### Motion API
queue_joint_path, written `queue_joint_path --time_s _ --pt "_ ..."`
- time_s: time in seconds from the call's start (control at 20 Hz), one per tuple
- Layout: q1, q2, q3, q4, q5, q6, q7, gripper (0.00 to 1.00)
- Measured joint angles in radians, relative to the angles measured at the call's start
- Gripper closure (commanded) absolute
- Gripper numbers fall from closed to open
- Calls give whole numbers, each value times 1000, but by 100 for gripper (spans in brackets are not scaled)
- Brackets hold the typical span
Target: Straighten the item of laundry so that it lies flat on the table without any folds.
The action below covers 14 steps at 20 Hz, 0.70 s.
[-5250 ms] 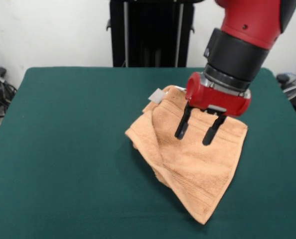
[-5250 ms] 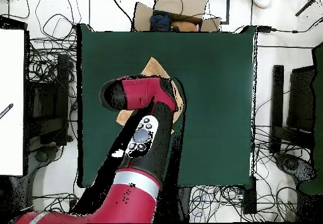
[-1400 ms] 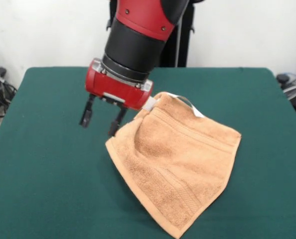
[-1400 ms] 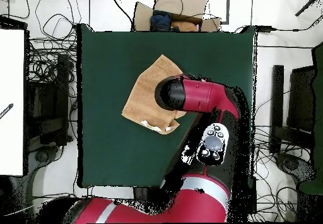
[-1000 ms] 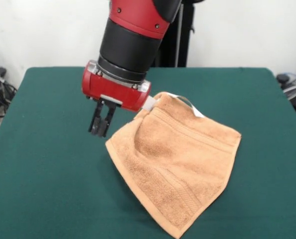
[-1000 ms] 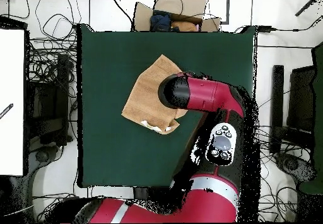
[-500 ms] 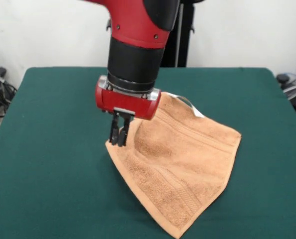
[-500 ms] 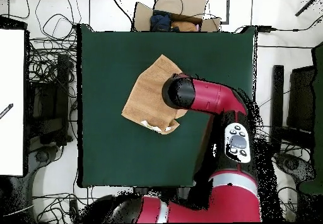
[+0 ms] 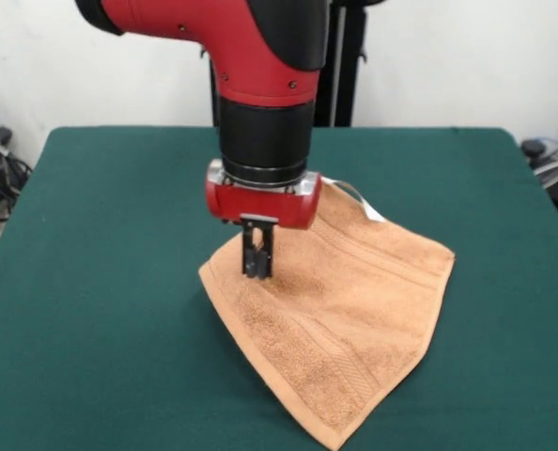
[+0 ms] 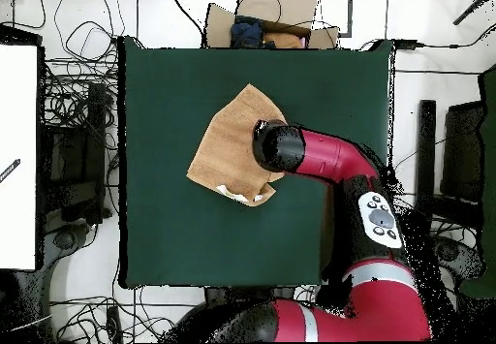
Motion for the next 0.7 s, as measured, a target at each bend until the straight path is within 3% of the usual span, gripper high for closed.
queue_joint_path --time_s 0.7 --pt "26 -70 9 36 0 12 0 100"
